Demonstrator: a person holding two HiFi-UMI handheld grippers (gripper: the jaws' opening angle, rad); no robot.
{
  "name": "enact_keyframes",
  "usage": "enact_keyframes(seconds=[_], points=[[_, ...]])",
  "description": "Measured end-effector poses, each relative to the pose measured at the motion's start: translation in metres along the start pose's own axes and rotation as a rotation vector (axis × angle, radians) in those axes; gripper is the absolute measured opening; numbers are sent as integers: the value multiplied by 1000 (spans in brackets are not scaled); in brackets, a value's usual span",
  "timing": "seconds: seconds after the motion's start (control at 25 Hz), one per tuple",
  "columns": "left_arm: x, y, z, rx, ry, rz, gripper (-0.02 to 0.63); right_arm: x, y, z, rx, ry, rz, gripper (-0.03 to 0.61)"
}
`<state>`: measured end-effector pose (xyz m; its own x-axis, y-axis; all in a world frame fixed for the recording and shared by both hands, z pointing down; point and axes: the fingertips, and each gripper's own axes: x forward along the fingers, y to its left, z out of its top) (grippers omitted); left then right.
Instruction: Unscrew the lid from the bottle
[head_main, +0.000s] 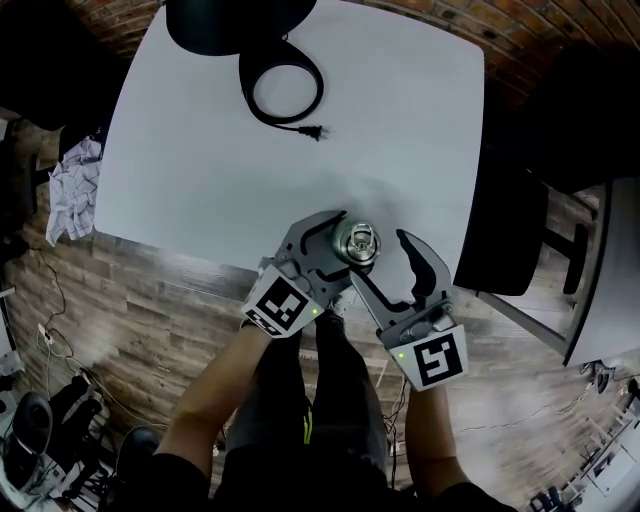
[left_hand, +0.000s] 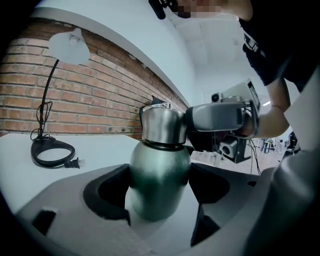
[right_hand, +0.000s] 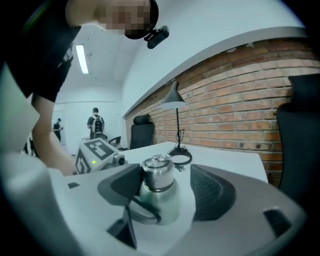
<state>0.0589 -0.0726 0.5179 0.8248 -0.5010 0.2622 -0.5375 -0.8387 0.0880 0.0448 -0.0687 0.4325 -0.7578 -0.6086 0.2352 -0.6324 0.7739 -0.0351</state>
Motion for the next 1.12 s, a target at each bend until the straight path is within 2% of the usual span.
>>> enact_keyframes(seconds=[0.08, 0.2, 0.4, 0.56, 0.72, 0.92, 1.12], points=[[1, 0, 0, 0, 0, 2, 356, 9, 7, -5, -8, 8, -71, 295], [2, 0, 0, -2, 0, 4, 356, 18, 18, -11, -24, 41, -87, 296], [2, 0, 0, 9, 3, 11, 356, 23, 3, -8, -45, 49, -161, 296], [3, 0, 1, 0, -1, 10, 356, 23, 4, -7, -75, 48, -156, 265], [3, 1, 1, -1, 1, 10, 356, 23, 7, -10, -72, 56, -48, 265], [4, 0, 0, 1, 3, 8, 356, 20, 11, -15, -77, 102, 195, 265], [4, -2, -2, 13, 11, 3, 356, 22, 23, -6, -260, 88, 476, 265]])
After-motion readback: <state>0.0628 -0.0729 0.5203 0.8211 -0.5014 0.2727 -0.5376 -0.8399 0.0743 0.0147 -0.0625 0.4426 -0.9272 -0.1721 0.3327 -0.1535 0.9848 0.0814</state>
